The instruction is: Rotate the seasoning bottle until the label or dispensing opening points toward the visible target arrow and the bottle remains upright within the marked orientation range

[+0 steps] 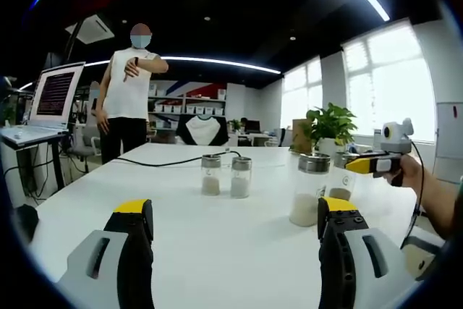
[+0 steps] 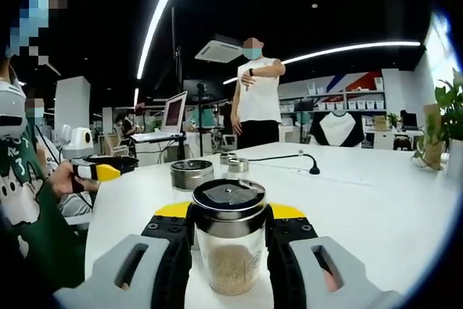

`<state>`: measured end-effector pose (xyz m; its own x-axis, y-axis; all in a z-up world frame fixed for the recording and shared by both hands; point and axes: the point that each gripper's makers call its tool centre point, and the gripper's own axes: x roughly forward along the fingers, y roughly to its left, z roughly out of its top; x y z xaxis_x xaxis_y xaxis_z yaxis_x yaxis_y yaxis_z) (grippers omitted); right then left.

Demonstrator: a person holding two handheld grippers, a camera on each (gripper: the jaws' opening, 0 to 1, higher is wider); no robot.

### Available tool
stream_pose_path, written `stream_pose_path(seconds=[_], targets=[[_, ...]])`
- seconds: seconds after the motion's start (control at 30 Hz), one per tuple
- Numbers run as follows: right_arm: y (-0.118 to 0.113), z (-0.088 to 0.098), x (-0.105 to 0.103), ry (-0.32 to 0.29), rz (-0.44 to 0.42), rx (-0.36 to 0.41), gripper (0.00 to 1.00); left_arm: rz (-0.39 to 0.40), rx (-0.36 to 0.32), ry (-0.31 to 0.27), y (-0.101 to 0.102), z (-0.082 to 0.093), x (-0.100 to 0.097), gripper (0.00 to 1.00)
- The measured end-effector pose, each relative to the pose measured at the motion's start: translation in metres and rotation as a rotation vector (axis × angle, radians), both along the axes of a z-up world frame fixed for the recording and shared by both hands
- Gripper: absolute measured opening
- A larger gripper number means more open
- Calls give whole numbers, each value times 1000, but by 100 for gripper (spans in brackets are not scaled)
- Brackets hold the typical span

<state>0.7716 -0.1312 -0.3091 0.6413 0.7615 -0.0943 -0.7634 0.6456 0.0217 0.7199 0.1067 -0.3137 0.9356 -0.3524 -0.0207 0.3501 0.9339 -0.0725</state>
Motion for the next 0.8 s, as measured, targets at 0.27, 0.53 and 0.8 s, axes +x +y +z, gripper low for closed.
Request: stream_pose_path(seconds=[0.27,0.53,0.8], targets=[[2,0,0,-5,-79,-13,37,-4,-8,0,-1,0,0,99],[3,0,0,-19,-163,-4,37,-6,-7,3,-2,0,-1,100],[4,1,-1,-31,-190,-13,37,-6,-5,4,-2,-1,0,99]])
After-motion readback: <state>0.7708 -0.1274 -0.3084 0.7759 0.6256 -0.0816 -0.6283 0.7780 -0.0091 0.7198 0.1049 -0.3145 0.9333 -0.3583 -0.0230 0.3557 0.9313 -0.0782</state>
